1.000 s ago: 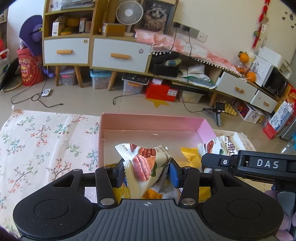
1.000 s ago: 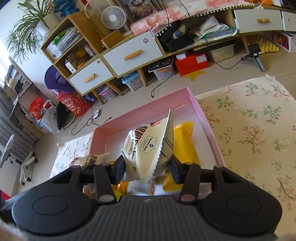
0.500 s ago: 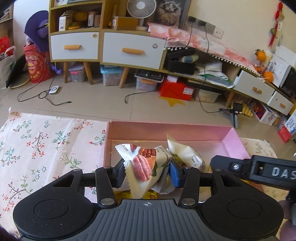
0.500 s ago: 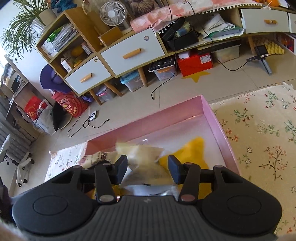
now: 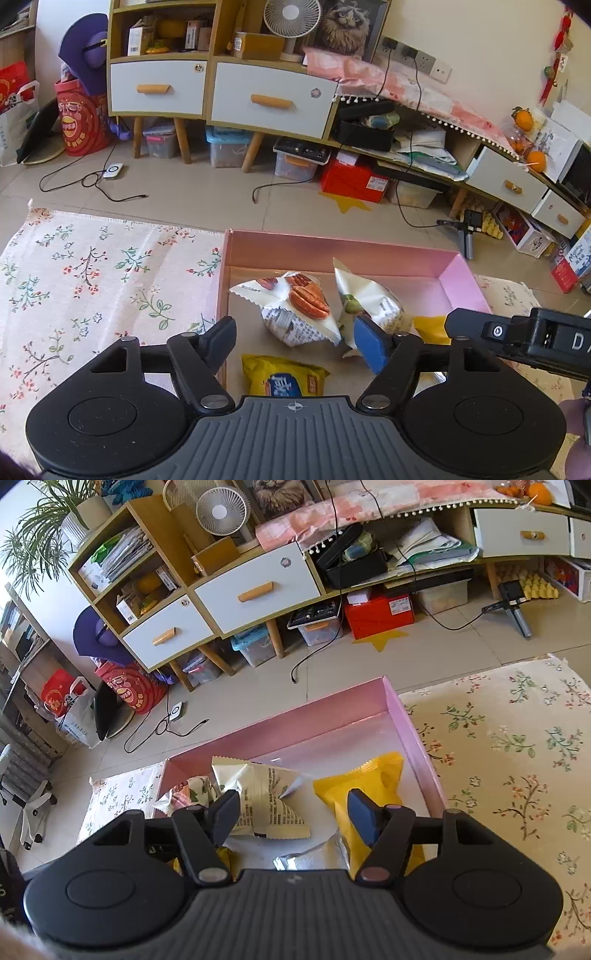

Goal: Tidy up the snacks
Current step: 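Open both tools to drop the packs into the tray, then move both open tools back over the snack pile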

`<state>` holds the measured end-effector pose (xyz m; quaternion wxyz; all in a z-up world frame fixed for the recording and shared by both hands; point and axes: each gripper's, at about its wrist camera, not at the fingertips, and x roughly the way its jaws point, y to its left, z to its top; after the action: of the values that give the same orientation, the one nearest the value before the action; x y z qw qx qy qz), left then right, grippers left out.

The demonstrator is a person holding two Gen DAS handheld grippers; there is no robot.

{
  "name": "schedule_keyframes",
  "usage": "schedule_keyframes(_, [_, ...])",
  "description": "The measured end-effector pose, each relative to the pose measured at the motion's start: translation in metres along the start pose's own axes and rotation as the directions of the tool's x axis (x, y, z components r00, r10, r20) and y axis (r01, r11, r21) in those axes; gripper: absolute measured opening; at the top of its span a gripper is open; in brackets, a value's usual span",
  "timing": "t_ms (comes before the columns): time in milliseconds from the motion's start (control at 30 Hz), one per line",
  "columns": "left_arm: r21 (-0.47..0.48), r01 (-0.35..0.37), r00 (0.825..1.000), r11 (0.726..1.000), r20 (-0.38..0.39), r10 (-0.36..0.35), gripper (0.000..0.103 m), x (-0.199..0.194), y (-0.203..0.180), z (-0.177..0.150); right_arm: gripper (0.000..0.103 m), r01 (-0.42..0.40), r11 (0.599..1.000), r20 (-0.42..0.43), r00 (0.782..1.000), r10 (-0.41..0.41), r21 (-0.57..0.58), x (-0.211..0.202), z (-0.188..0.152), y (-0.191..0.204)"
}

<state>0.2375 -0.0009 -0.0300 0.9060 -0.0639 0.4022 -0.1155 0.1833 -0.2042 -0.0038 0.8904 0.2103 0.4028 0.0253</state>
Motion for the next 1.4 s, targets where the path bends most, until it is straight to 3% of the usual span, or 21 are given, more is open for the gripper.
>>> schedule_keyframes(400, [0.029, 0.004, 1.0, 1.0, -0.006, -0.004, 0.086, -0.046, 0.002, -0.021, 0.084, 0.015, 1.0, 0.015, 1.0, -0.015, -0.008, -0.04, -0.015, -0.004])
schedule_keyframes(967, [0.066, 0.02, 0.999, 0.998, -0.036, -0.018, 0.095, -0.111, 0.025, -0.073, 0.097, 0.035, 0.999, 0.011, 0.999, -0.035, -0.038, -0.088, -0.067, -0.003])
schedule_keyframes(1400, [0.094, 0.039, 0.998, 0.995, -0.043, -0.035, 0.098, -0.123, 0.047, -0.116, 0.103, 0.054, 0.991, 0.011, 0.999, -0.053, -0.121, -0.1, -0.122, 0.007])
